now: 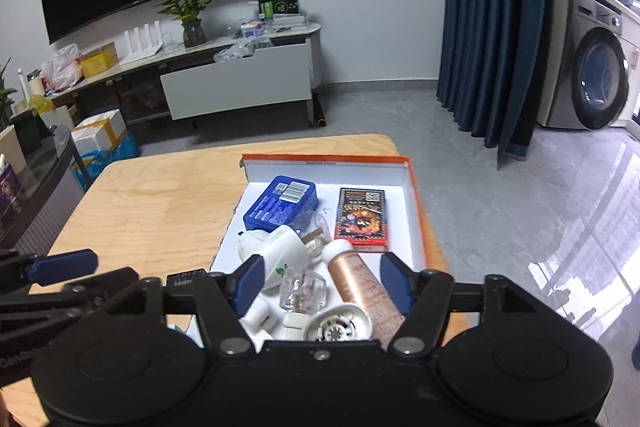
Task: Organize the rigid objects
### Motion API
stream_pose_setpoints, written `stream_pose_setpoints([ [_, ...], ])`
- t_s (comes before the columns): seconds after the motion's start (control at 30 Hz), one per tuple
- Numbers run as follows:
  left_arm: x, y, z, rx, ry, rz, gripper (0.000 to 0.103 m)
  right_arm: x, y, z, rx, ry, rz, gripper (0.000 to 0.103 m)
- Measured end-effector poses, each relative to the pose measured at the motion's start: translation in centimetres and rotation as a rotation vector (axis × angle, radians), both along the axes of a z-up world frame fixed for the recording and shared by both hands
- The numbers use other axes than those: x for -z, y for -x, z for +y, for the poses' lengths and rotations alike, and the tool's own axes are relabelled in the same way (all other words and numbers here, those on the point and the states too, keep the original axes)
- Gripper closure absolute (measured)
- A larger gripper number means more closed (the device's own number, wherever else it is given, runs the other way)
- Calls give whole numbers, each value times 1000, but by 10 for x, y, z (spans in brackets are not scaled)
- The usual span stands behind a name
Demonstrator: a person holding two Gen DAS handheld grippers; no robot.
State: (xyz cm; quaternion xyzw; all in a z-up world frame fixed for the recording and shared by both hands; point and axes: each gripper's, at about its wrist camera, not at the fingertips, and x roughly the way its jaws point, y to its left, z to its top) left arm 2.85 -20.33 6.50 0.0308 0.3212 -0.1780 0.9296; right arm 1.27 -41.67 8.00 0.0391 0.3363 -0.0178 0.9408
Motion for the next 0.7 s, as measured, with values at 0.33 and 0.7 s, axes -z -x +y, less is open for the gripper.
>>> stream_pose_setpoints([
  [0.33, -9, 29, -5, -19, 4, -15, 0, -9, 55, -10, 58, 15, -9, 22],
  [0.7, 9, 61, -15, -57, -41, 58, 0, 7, 107, -12, 78, 8, 64, 21],
])
